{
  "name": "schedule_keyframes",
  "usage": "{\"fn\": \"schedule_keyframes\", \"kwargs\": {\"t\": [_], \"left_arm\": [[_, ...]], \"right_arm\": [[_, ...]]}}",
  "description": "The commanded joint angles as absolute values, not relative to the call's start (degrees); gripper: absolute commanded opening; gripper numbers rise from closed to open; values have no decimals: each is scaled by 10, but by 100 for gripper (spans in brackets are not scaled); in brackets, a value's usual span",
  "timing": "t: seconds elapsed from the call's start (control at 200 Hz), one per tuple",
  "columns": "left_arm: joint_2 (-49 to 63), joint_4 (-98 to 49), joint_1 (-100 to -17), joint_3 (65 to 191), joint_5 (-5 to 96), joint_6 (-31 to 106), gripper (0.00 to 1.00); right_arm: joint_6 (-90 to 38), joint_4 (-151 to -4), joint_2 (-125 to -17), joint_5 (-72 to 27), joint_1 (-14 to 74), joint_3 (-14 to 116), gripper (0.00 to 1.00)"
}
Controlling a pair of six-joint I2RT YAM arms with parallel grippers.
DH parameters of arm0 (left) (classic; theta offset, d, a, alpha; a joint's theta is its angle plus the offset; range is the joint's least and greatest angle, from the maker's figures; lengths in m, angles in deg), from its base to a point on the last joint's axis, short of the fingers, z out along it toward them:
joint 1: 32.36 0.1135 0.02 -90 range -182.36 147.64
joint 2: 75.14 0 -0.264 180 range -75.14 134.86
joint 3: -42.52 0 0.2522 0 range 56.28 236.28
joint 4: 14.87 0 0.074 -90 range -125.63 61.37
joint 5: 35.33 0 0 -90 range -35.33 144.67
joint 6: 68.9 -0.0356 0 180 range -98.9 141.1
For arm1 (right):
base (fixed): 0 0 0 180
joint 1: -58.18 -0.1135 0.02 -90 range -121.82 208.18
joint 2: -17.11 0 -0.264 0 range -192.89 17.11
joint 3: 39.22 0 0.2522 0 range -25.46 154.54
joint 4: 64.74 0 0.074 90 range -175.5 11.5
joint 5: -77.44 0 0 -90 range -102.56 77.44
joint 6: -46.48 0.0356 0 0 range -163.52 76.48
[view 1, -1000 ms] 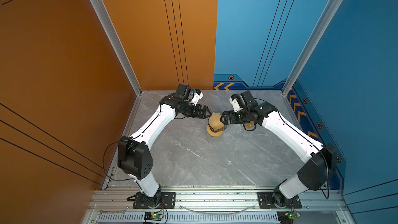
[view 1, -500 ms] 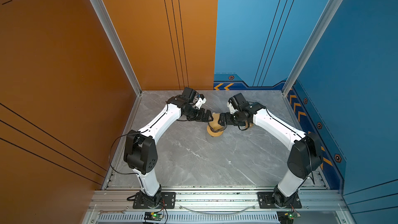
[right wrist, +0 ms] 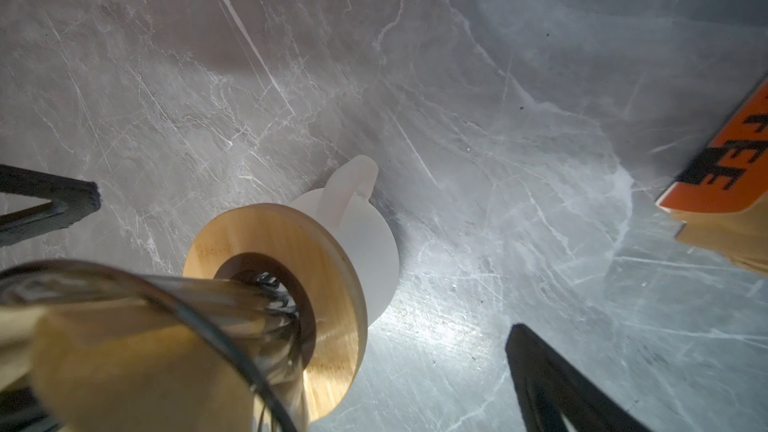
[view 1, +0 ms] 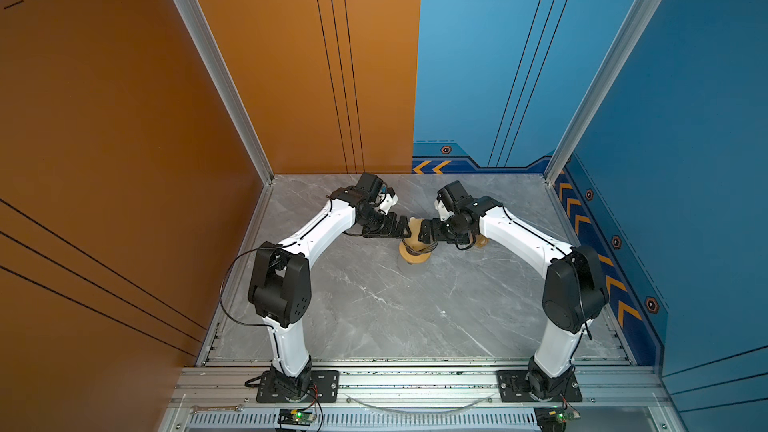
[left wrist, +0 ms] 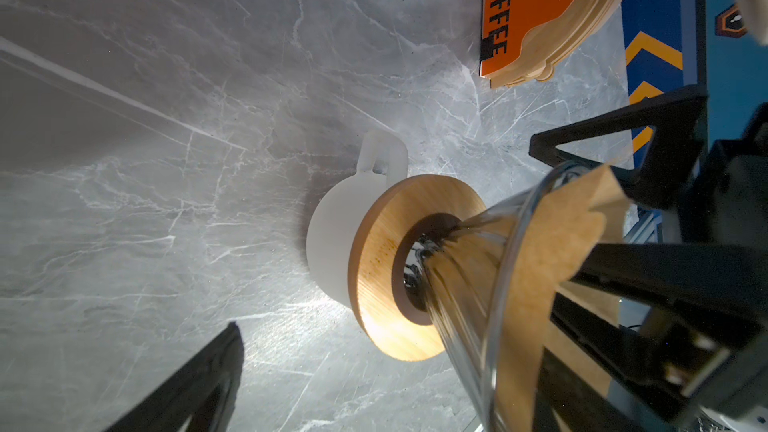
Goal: Place the coffee filter in the dripper
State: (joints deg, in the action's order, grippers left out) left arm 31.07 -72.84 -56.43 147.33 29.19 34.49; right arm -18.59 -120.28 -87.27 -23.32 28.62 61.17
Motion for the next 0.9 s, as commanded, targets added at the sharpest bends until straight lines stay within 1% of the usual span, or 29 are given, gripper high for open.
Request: {"fn": "schedule_keyframes", "kwargs": {"t": [0.0,0.606,0.896], "left_arm": [[325,-752,-567,1496,316,349,98],[329,-781,-567,1506,364,344,98],[328,-781,-568,1507,362,346,98]], "right_arm": [[-189,-1200,-879,-242,292,623,100],[-200,-1220,-886,-245,294,616,99],[-205,-1232,-895,-242,294,616,98]]}}
